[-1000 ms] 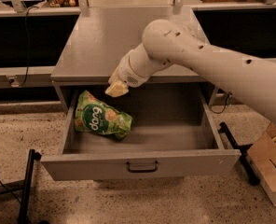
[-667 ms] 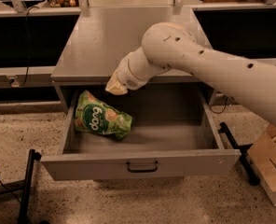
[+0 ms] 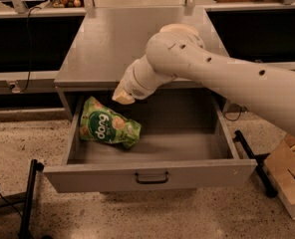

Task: Pick green rice chip bag from top drawer and place on counter

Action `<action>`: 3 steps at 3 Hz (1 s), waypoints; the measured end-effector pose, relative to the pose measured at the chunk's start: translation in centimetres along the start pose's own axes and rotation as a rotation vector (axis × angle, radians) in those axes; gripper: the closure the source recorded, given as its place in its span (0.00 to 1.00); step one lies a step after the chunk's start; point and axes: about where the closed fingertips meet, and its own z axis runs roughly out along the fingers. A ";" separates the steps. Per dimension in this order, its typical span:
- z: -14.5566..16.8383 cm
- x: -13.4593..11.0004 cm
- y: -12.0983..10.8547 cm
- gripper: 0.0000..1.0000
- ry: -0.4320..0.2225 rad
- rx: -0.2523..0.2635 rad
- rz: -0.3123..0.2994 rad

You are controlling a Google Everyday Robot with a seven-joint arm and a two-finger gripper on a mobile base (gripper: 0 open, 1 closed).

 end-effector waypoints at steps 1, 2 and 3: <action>0.8 0.5 0.8 1.00 -0.026 -0.014 0.050; 2.0 1.1 2.4 0.86 -0.068 -0.024 0.128; 3.3 1.3 3.9 0.62 -0.100 -0.033 0.183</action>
Offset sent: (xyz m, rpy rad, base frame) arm -0.0286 0.0157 -0.0560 0.2272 0.1343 -0.1267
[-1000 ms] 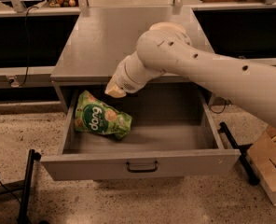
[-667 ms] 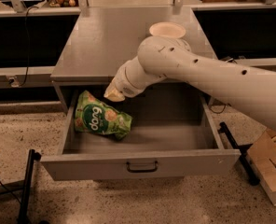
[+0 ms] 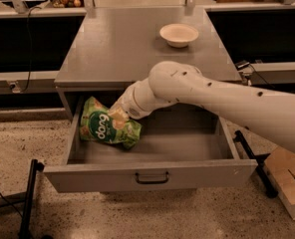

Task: Pick green rice chip bag from top drawer and place on counter

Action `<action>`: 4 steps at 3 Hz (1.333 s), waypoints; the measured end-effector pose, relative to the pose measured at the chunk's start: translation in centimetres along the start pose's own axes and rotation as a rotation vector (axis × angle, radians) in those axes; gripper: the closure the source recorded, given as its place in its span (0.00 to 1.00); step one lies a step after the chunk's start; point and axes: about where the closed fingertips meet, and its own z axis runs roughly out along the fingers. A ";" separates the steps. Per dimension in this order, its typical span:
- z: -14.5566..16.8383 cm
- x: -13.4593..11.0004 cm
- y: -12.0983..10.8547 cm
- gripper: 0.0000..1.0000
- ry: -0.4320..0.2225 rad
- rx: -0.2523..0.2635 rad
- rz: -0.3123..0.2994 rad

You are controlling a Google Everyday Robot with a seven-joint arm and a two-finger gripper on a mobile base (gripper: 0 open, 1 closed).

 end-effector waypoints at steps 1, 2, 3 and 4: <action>0.7 0.4 0.5 0.38 -0.013 -0.001 0.024; 0.9 0.7 0.7 0.16 -0.018 0.004 0.040; 0.8 1.5 0.9 0.01 -0.020 0.013 0.066; 1.2 2.5 1.1 0.03 -0.025 0.010 0.098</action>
Offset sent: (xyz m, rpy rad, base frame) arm -0.0041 -0.0001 -0.0166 0.0426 0.0229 -0.0499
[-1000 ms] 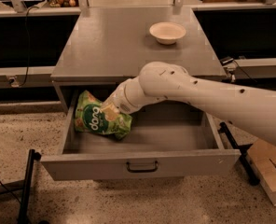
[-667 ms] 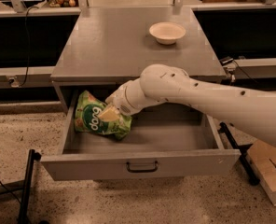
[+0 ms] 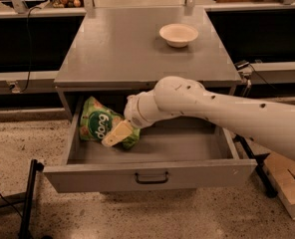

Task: Pick green rice chip bag from top drawer and place on counter

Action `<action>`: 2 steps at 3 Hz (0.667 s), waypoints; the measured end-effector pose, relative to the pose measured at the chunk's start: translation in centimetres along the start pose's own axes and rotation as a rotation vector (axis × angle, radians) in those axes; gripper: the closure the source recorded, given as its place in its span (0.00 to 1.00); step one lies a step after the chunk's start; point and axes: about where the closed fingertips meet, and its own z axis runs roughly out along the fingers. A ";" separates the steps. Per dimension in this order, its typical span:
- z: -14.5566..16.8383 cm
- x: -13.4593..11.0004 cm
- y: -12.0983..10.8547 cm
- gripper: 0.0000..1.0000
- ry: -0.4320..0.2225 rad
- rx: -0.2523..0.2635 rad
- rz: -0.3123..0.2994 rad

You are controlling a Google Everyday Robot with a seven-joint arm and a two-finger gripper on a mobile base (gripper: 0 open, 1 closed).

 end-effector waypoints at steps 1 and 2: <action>0.8 1.5 0.0 0.22 0.003 -0.008 0.043; 1.7 2.8 -0.1 0.32 0.018 -0.010 0.068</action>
Offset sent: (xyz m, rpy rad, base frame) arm 0.0062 -0.0129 -0.0523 0.0039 0.0875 -0.0667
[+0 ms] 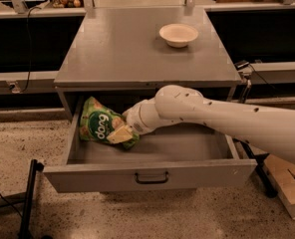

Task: Pick green rice chip bag from top drawer and place on counter

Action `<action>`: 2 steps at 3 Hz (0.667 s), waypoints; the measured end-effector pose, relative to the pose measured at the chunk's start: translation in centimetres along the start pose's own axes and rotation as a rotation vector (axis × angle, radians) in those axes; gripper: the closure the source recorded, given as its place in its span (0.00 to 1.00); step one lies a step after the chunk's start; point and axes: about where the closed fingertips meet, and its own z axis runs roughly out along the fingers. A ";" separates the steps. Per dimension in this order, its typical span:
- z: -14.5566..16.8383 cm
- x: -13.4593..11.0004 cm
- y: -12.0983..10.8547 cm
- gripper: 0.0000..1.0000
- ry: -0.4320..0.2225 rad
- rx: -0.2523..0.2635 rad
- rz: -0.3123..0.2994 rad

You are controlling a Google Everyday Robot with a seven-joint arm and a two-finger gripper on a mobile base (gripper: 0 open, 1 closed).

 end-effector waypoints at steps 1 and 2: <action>1.0 1.5 -0.4 0.32 -0.002 0.013 0.020; 2.0 2.2 -0.4 0.40 -0.013 0.013 0.028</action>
Offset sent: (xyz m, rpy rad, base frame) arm 0.0091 -0.0036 -0.0427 0.0340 0.0021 -0.0389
